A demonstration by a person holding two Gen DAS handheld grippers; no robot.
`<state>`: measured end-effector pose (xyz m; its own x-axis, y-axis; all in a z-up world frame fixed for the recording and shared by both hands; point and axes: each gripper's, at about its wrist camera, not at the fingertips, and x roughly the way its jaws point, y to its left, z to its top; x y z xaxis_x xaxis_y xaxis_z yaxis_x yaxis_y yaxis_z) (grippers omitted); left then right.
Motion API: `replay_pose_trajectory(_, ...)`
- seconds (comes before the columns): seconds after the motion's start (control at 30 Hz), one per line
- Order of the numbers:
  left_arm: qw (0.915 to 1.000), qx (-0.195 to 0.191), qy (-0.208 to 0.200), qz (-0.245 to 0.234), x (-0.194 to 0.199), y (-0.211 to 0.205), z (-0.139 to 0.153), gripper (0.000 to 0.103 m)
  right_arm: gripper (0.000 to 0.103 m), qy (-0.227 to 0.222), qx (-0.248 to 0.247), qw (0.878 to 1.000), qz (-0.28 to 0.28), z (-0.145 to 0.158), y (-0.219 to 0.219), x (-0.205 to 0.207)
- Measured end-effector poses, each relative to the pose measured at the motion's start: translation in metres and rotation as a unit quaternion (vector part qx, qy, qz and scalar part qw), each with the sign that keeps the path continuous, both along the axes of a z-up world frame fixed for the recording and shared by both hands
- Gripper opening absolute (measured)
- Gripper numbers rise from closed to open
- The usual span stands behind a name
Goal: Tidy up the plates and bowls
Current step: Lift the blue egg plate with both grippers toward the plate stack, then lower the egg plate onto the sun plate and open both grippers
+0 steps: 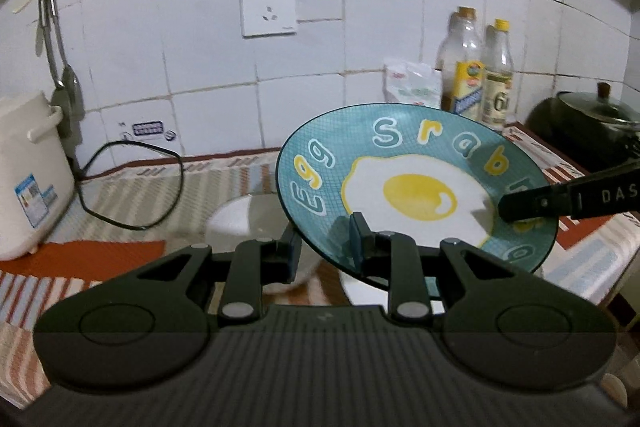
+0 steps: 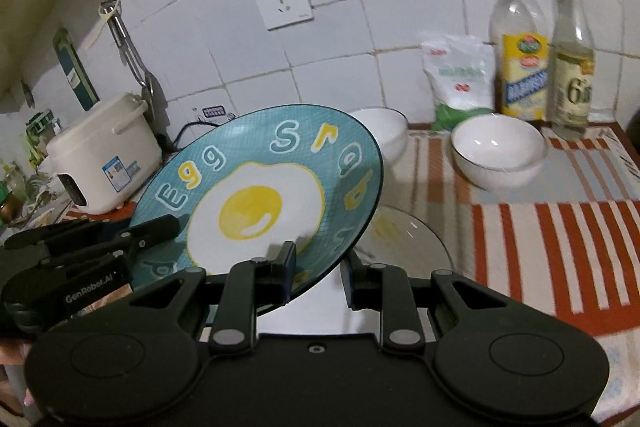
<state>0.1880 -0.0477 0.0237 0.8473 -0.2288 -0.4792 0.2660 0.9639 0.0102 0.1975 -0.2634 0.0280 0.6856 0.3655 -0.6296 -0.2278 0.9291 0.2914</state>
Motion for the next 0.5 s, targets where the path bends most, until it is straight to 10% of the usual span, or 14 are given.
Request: replay_pose_trajectory(0.5,0.9995,0.006,0.029,0.007,-0.013,-0.038,-0.041,0.024,0.028,0.027,-0.008,0.999,-0.018,-0.039,-0.028,-0.018)
